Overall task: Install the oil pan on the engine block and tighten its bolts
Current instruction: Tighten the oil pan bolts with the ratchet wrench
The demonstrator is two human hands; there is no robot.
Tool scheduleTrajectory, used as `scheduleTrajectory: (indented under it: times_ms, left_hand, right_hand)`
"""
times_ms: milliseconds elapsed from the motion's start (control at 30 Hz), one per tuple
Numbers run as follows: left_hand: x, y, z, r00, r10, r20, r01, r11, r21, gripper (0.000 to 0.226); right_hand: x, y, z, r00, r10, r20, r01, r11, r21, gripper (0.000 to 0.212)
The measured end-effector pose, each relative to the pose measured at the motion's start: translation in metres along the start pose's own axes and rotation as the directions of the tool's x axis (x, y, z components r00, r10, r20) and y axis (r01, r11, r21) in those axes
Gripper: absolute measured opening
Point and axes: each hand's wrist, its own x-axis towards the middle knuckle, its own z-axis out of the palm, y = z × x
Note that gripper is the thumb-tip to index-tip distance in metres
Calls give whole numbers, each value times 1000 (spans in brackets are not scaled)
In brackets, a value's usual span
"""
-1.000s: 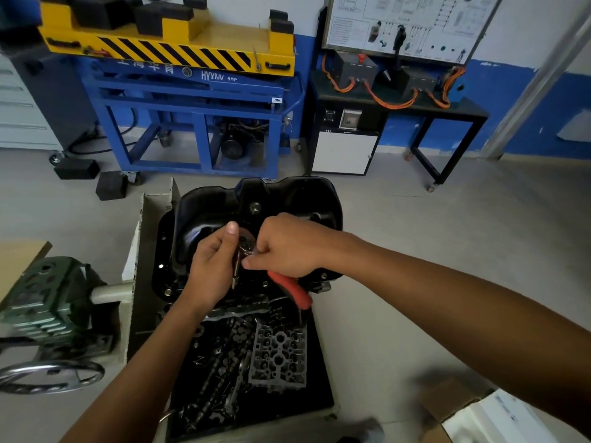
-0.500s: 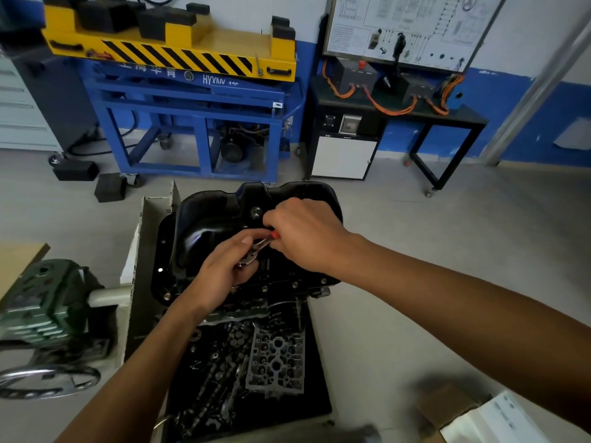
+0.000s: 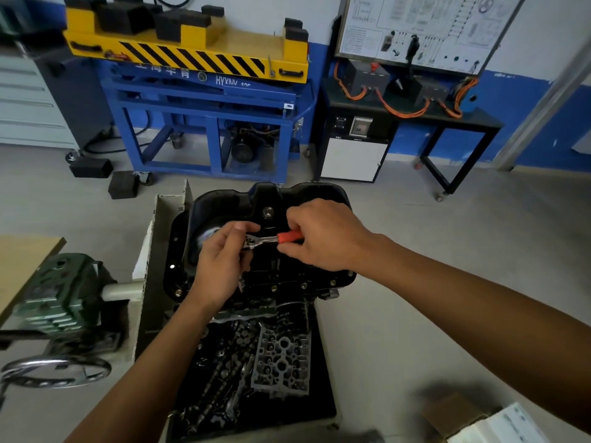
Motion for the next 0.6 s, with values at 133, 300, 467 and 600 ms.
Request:
scheduleTrajectory:
  times_ms: [133,300,467,600]
  left_hand:
    - [0,2,7,997,13,-79,-14,1000,-14,36]
    - [-2,4,21,990,113,-84,-112,994,15,33]
    - [1,0,19,991,107,-82,-104,994,37,35]
    - [-1,-2,19,993,91,-70,-89,996,29,40]
  right_hand:
    - [-15,-16,-8,991,-6,137,-17,986,166,45]
    - [-28,-55,4,986,-76,151,39,970,238,58]
    - [-26,-60,8,993,-38,109,0,946,325,58]
    - [-30,-52,10,991,-22,134,-27,937,348,56]
